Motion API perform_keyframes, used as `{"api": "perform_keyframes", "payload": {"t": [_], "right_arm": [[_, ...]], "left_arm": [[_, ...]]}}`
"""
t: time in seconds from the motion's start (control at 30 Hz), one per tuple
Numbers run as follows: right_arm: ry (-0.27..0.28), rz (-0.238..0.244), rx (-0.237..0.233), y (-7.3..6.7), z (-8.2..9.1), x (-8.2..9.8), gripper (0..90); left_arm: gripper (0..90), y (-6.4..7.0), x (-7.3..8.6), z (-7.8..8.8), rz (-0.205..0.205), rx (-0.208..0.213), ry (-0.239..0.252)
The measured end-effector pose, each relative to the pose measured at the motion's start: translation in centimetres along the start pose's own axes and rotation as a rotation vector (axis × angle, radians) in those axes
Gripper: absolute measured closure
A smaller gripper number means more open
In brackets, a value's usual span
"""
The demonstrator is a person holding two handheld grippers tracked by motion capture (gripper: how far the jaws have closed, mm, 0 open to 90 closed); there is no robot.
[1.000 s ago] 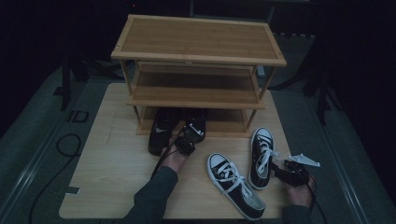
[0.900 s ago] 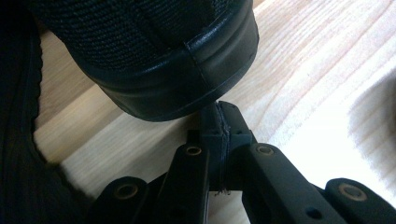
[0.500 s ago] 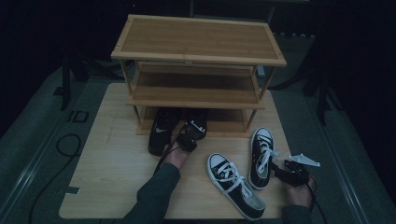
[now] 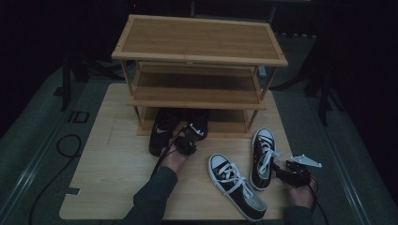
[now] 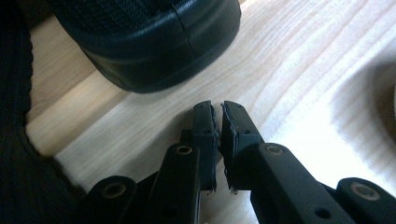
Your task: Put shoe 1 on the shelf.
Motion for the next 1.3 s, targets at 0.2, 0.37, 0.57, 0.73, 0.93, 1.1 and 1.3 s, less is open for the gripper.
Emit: {"api": "perform_keyframes", "payload": {"t": [0.2,0.37,0.57,0.73,0.93,1.1,1.3], "right_arm": [[0.000,0.000,0.001,0.0,0.0,0.0,38.2],[0.000,0.000,0.001,0.0,0.0,0.0,38.1],[0.000,0.000,0.001,0.0,0.0,0.0,38.1],[0.000,0.001,0.001,0.0,0.0,0.0,38.1],[-0.002,-0.004,0.005,0.0,0.0,0.0,37.1],[-0.006,-0.014,0.016,0.2,0.0,0.0,33.4],[-0.006,-0.014,0.018,0.2,0.0,0.1,33.4]], "left_arm": [[84.4,0.0,0.6,0.6,0.002,0.007,0.015],[84.0,0.1,1.2,1.2,0.012,0.019,0.038],[83.4,0.2,2.0,1.9,0.012,0.023,0.052],[83.0,0.2,2.6,2.5,0.009,0.023,0.061],[82.5,-0.2,3.9,3.6,0.021,0.024,0.081],[81.8,-0.6,4.8,4.1,0.051,0.027,0.086],[81.0,-1.1,6.0,4.7,0.060,0.026,0.086]]}}
Point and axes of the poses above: each handheld gripper's, and its own axes: z roughly backward along the jaws, x roughly out of its underside, y roughly to its right, the point moved 9 cm from there along -z, roughly forward along the jaws, and after that the axes turned 1 degree about -y, right-handed, at the moved point
